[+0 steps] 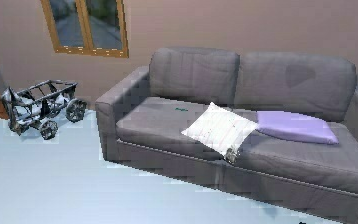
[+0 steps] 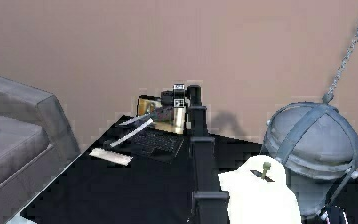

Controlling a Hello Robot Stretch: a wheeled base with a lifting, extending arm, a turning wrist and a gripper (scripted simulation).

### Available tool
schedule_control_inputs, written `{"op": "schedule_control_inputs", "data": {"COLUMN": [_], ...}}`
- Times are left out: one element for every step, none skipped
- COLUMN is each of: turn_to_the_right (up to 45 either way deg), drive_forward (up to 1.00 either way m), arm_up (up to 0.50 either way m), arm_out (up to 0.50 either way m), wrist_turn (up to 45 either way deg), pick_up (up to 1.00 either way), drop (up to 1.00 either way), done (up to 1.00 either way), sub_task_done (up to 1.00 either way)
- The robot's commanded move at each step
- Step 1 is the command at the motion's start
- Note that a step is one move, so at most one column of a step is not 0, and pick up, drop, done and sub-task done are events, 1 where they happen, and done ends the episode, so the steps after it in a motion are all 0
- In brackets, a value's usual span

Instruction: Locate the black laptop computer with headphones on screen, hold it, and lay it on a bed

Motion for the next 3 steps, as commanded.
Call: {"op": "schedule_control_inputs", "data": {"turn_to_the_right": [0.0, 0.0, 0.0], "drive_forward": [0.0, 0.0, 0.0], "arm_up": [0.0, 0.0, -0.3], "arm_out": [0.0, 0.0, 0.0], "wrist_turn": [45.0, 36.0, 0.0], "pick_up": [0.0, 0.0, 0.0], "drop": [0.0, 0.0, 0.0], "done": [0.0, 0.0, 0.0], "sub_task_done": [0.0, 0.0, 0.0]}}
